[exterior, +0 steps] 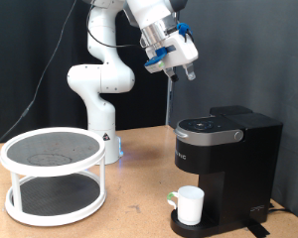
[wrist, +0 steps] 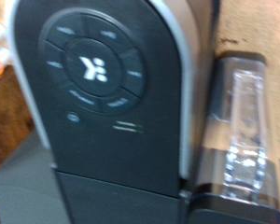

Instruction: Make a cup of coffee with the keurig machine

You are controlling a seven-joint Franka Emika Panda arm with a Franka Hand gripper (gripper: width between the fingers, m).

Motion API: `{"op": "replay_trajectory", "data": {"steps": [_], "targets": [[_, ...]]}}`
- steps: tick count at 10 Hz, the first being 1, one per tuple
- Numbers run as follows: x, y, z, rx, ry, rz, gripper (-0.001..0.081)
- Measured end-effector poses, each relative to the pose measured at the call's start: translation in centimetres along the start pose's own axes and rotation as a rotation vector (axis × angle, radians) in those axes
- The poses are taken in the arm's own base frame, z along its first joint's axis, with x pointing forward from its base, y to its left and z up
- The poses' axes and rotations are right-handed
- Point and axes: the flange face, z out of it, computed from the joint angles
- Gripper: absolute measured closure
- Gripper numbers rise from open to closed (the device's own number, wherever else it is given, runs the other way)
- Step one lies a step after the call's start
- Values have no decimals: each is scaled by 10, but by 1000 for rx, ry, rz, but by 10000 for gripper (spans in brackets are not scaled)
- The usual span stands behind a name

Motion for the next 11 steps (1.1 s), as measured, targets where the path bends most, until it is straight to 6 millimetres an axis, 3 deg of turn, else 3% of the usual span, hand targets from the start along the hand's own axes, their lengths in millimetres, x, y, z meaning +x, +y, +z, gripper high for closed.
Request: {"op": "replay_trajectory", "data": {"steps": [3, 5, 8, 11], "targets": [[-20, 10, -2, 110, 110, -116, 72], [-41, 16, -6, 83, 222, -192, 72], [-67, -2, -12, 69, 266, -195, 72], [-74, -24, 0, 27, 304, -196, 72]]}}
